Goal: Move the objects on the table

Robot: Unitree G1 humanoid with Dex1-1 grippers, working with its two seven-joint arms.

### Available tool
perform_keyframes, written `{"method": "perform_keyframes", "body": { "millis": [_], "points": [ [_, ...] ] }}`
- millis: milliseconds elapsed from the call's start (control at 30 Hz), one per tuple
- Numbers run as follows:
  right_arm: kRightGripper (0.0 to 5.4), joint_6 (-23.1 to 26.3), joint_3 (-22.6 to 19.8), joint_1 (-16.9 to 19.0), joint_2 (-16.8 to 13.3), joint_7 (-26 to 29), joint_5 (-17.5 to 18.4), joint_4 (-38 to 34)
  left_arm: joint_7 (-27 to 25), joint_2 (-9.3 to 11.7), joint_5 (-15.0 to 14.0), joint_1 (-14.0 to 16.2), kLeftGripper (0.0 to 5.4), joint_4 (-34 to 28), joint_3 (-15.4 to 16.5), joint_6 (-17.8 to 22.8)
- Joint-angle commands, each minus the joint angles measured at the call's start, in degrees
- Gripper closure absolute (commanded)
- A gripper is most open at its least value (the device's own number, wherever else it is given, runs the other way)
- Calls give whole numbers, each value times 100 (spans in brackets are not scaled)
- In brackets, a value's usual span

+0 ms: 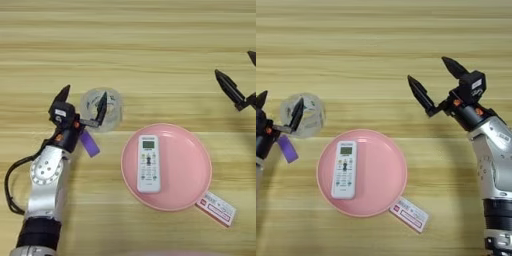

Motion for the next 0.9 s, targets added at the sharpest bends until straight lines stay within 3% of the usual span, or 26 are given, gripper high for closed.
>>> {"method": "perform_keyframes", "body": {
  "millis": [33, 233, 467, 633, 900],
  "points": [
    [0, 20, -26, -201, 210, -57, 145, 312, -470, 383, -300, 329, 2, -642, -84, 544],
    [0, -130, 55, -388, 448, -79, 63, 758, -1126, 1025, -788, 710, 2, -1343, 70, 1287],
    [0, -215, 68, -460, 530, -72, 47, 933, -1839, 1715, -1487, 914, 2, -1900, 285, 2350],
    [0, -236, 138, -466, 589, -52, 26, 897, -2146, 1987, -1648, 900, 2, -1797, 354, 2773],
    [0, -172, 207, -492, 614, -90, 71, 702, -2397, 2108, -1311, 597, 2, -1275, 85, 3070]
  ]
}}
